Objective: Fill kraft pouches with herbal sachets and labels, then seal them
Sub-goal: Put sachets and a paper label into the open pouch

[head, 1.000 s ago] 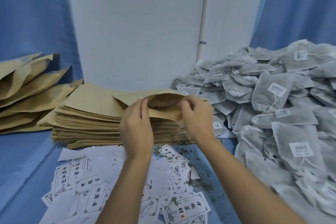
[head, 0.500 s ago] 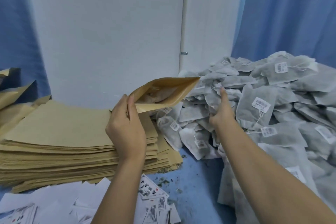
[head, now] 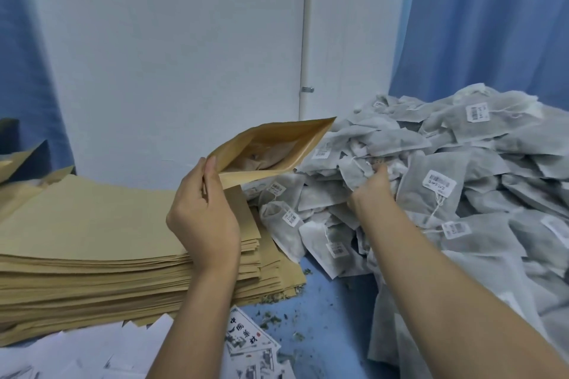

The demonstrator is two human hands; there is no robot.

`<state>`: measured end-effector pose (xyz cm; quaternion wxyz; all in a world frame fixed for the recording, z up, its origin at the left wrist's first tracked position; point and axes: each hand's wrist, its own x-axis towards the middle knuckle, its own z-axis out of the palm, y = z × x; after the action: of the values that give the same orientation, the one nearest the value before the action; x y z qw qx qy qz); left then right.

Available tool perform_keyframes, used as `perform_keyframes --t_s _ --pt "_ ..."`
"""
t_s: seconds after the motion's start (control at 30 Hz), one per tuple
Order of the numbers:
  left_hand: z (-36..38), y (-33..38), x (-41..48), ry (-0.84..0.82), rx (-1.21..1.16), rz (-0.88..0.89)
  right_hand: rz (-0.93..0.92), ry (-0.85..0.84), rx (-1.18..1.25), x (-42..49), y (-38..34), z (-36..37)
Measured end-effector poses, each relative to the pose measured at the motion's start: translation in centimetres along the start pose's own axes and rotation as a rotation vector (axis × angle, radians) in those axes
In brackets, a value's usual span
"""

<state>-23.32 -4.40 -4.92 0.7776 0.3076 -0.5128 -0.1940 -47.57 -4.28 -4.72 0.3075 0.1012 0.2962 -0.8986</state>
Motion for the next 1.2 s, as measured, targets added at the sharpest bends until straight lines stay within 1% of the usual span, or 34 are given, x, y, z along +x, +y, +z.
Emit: perform_keyframes --t_s 0.03,0.07,0.1,0.13,0.23,0.3,0.37,0.47,0.53,0.6,0.7,0.8,0.83,0.9,0.93,0.97,1.0,1.03,1.07,1.1,1.13,1.2 --pt "-0.3 0.3 0.0 0.007 0.000 -0.001 -0.023 -0.036 -0.189 -1.7 0.4 -0.1" --pt "-0.8 0.8 -0.1 0.007 0.011 -0.011 0.002 0.037 -0.273 -4.4 0.8 -0.6" --pt "-1.0 1.1 -0.2 0.010 0.005 -0.013 0.023 0.073 -0.304 -5.5 1.5 -0.8" --pt "-1.4 1.5 -0.2 0.005 -0.009 -0.016 0.057 0.080 -0.281 -7.3 2.0 -1.0" --pt "-3.4 2.5 -0.3 0.022 -0.014 0.004 0.136 0.011 -0.257 -11.2 4.8 -3.4" --pt "-4.9 3.0 -0.5 0.008 -0.002 0.025 0.180 0.027 -0.235 -13.2 6.5 -5.2" --pt "-6.3 3.0 -0.7 0.004 0.011 0.026 0.273 -0.030 -0.166 -14.8 7.8 -6.4" --pt "-8.1 2.6 -1.2 0.000 0.015 -0.012 0.433 -0.085 -0.149 -16.4 8.3 -7.3" --pt "-8.9 2.4 -1.7 -0.003 0.022 -0.036 0.510 -0.143 -0.265 -17.0 8.4 -7.9" --pt "-9.5 2.1 -2.3 0.002 0.020 -0.046 0.503 -0.222 -0.540 -17.0 8.4 -8.6" --pt "-9.7 1.9 -2.5 0.016 0.027 -0.054 0.373 -0.342 -0.964 -16.4 7.8 -9.5" --pt "-9.6 2.0 -2.3 0.016 0.026 -0.057 0.252 -0.513 -1.326 -16.6 6.8 -9.5" --pt "-9.6 2.0 -2.3 0.017 0.025 -0.057 0.185 -0.579 -1.390 -16.9 6.6 -9.5" --pt "-9.7 2.0 -2.2 0.020 0.028 -0.057 -0.012 -0.661 -1.352 -17.1 6.3 -9.3" --pt "-9.7 2.0 -2.1 0.023 0.029 -0.060 -0.206 -0.658 -1.343 -16.9 6.3 -9.3" --pt "-9.8 2.0 -2.1 0.028 0.027 -0.062 -0.480 -0.616 -1.398 -16.7 6.3 -9.3" --pt "-9.8 1.9 -2.0 0.033 0.022 -0.064 -0.790 -0.541 -1.508 -16.4 6.4 -9.4" --pt "-9.9 1.9 -1.9 0.036 0.015 -0.066 -1.028 -0.477 -1.638 -16.3 6.6 -9.5" --pt "-10.0 1.9 -1.9 0.037 0.011 -0.070 -1.162 -0.438 -1.782 -16.1 6.8 -9.8" --pt "-10.0 2.0 -2.0 0.036 0.012 -0.073 -1.206 -0.423 -1.915 -15.6 7.2 -10.2" --pt "-10.1 2.0 -2.0 0.035 0.017 -0.075 -1.181 -0.419 -2.010 -15.1 7.5 -10.5" --pt "-10.1 2.1 -2.0 0.034 0.028 -0.077 -1.087 -0.402 -2.043 -14.4 8.0 -11.1"
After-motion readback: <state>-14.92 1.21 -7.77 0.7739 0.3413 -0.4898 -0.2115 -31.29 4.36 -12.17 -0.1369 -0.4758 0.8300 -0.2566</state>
